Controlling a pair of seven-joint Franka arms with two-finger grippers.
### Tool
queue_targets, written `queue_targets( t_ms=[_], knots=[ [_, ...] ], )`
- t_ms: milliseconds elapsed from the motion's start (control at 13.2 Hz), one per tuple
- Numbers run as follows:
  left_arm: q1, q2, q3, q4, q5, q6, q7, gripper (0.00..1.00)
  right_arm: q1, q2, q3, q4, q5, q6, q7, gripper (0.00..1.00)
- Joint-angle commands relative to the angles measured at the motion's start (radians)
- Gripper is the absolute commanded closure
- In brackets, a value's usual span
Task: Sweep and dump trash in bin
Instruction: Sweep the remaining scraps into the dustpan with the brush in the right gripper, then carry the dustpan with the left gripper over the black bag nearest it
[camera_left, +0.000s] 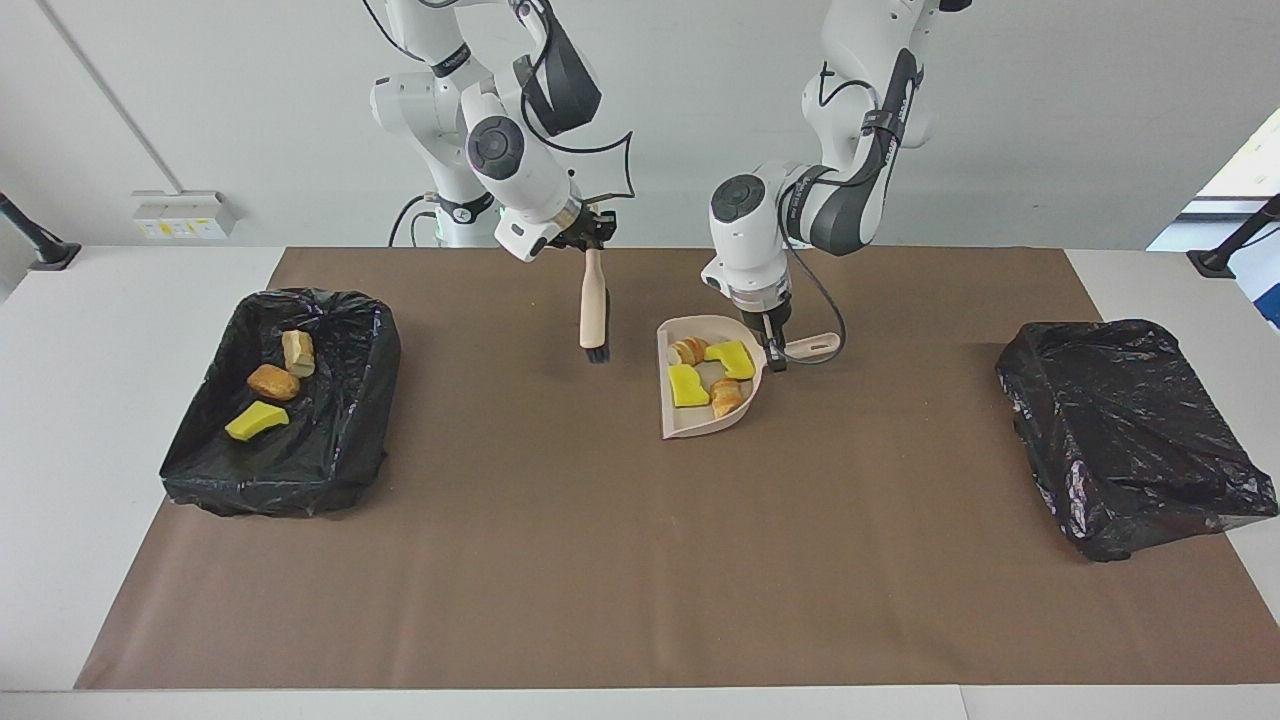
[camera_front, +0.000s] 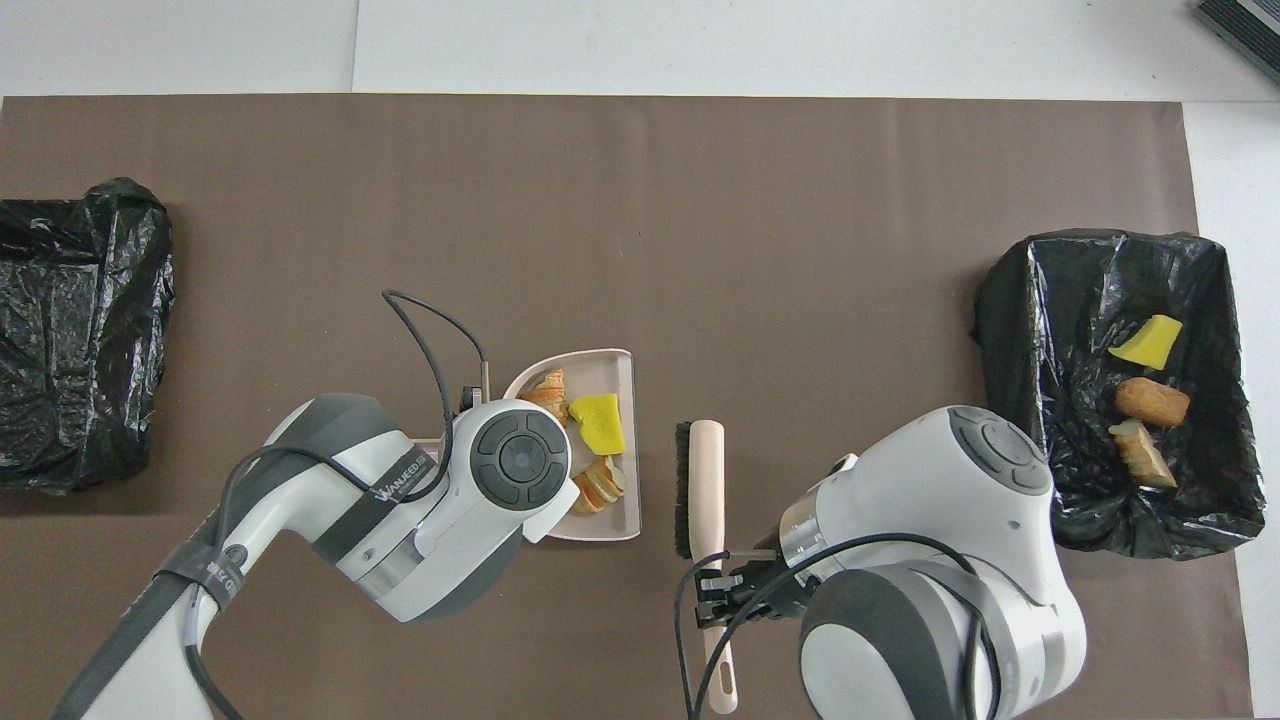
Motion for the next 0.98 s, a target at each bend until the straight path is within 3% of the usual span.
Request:
queue_targets(
  t_ms=[0,151,379,606,909],
  knots=[
    [0.073,-0.022,-0.003,0.006,-0.047,0.013,0.116,1.00,-0.003,-0.017,0.010,0.005,-0.081,-0.038,0.038,1.00],
    [0.135,-0.036,-0.003,0.060,-0.107,-0.010,0.222,1.00,0.001,-0.036,0.016,-0.006,-0.085,-0.042,0.055,1.00],
    [0.222,-0.086,0.009,0.114,-0.123,-0.074,0.258,1.00,0.104,-0.014,0.018,-0.015,-0.076,0.009,0.180,1.00],
    [0.374,-0.106,0.012,0.221,-0.150,-0.172,0.273,1.00,0.115,-0.009,0.019,-0.015,-0.013,0.074,0.193,1.00],
    [0.642,-0.074,0.012,0.377,-0.224,-0.202,0.542,1.00,0.219,0.054,0.021,-0.015,-0.002,0.195,0.306,1.00]
  ],
)
